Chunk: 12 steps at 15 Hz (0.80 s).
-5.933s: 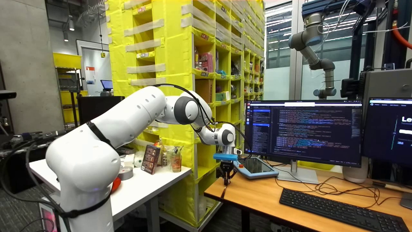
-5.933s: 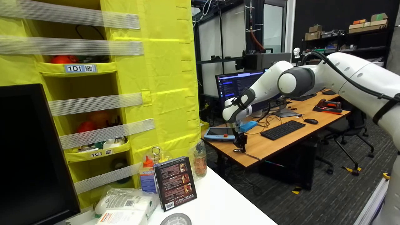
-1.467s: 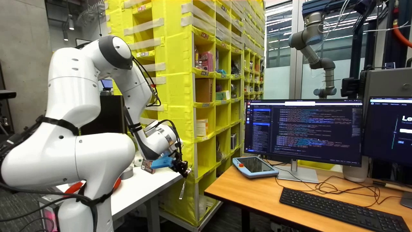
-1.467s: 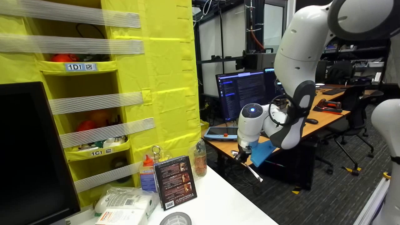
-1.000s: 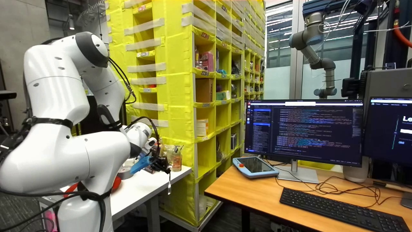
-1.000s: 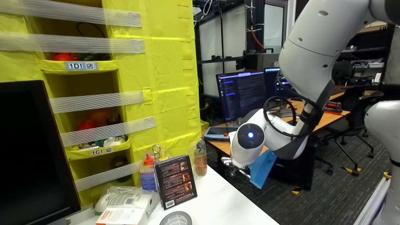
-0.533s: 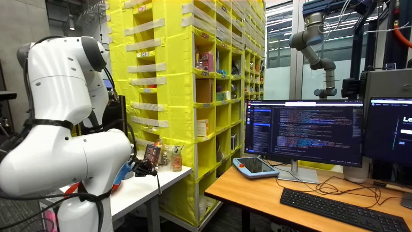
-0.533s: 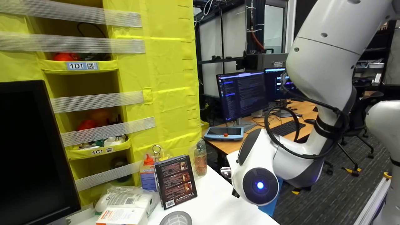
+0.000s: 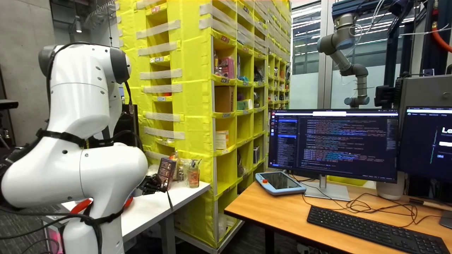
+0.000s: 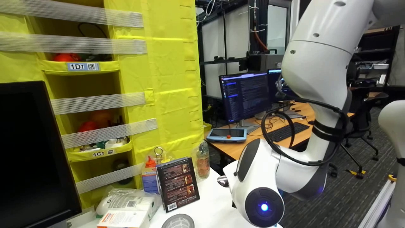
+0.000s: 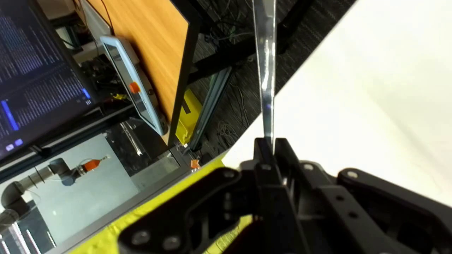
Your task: Move the spoon to the other table to the left
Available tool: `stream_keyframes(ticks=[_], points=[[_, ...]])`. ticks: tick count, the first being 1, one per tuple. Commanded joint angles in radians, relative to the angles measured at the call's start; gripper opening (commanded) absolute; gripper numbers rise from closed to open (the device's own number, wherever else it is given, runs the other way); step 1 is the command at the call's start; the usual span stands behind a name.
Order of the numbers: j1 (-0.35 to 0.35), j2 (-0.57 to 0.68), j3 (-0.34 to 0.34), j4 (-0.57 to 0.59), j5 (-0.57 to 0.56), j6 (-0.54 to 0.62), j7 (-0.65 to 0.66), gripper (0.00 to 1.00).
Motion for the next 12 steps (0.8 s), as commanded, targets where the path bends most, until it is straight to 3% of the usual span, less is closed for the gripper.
stream_keyframes(ticks=[1, 6, 12], points=[[-0.16, 0.016, 0.141, 0.034, -0.162, 0.042, -0.043, 0.02], [-0.312, 0.075, 0.289, 0.079, -0.194, 0.008, -0.172, 0.02], [-0.414, 0.155, 0.38, 0.145, -0.2, -0.003, -0.412, 0.02]])
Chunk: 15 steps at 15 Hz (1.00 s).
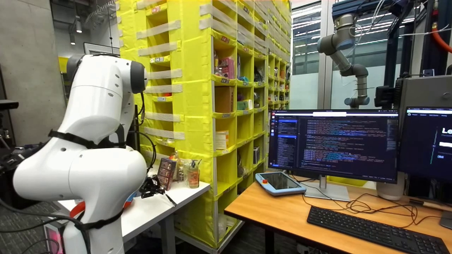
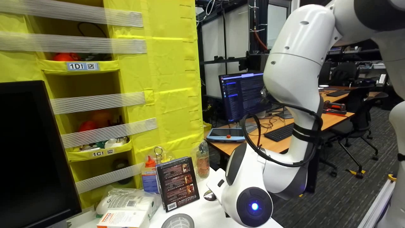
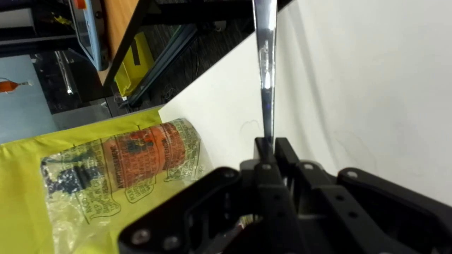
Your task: Move the spoon to the other table to the left
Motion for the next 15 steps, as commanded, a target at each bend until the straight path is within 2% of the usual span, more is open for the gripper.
stream_keyframes(ticks=[1, 6, 7, 8, 10, 13, 15], points=[[-0.057, 0.053, 0.056, 0.051, -0.011, -0.033, -0.135, 0.02], [-0.082, 0.089, 0.09, 0.09, -0.002, -0.082, -0.233, 0.02], [-0.087, 0.092, 0.094, 0.095, 0.007, -0.088, -0.242, 0.33], [-0.092, 0.092, 0.099, 0.098, 0.014, -0.093, -0.251, 0.34], [-0.106, 0.094, 0.104, 0.104, 0.024, -0.094, -0.266, 0.44], [-0.132, 0.086, 0.112, 0.109, 0.066, -0.101, -0.261, 0.65], [-0.173, 0.052, 0.115, 0.085, 0.126, -0.055, -0.179, 0.78]])
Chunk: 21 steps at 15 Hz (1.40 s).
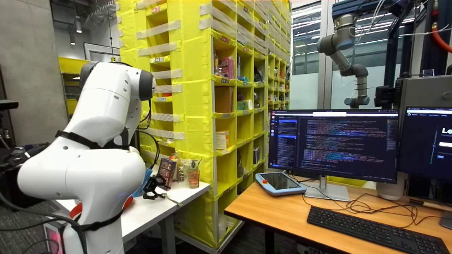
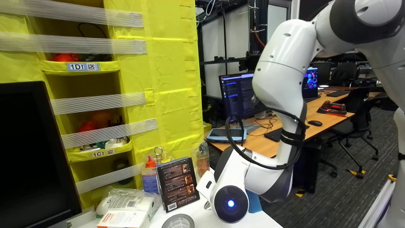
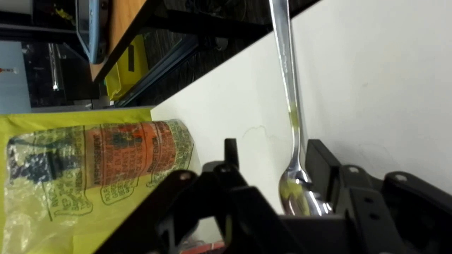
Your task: Move the spoon to the other table to the left
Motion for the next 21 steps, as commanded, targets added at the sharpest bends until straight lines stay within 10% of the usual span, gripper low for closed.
stream_keyframes(ticks=[1, 4, 21], points=[[-0.079, -0.05, 0.021, -0.031, 0.086, 0.056, 0.08, 0.86], [-0.145, -0.093, -0.001, -0.063, 0.092, 0.168, 0.167, 1.0], [-0.34, -0.212, -0.152, -0.141, -0.07, 0.601, 0.768, 1.0]])
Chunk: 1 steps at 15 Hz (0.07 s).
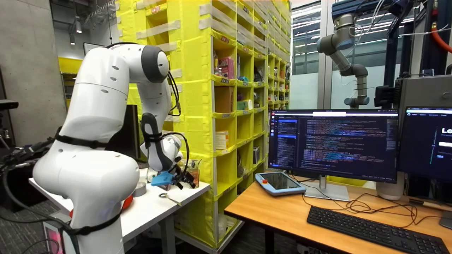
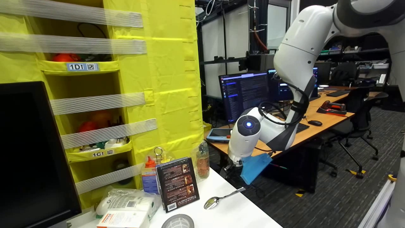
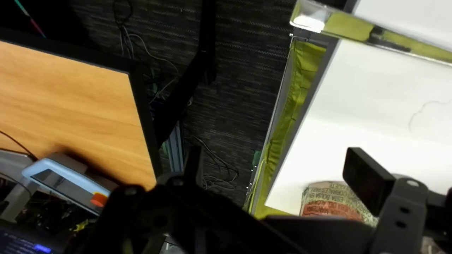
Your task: Move the spoon to the other table to the left
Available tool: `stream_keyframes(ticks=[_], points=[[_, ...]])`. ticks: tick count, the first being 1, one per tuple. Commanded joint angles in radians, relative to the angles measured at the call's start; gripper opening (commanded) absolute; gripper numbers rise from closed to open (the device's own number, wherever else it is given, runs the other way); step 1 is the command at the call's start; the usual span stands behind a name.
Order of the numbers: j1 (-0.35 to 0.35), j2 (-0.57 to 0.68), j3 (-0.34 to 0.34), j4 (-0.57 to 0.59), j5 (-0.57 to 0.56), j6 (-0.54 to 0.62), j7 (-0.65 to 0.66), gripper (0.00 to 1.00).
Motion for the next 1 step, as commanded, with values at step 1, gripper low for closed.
stream_keyframes(ticks=[1], points=[[-0.007, 0.0, -0.005, -0.001, -0.003, 0.009, 0.009, 1.0]])
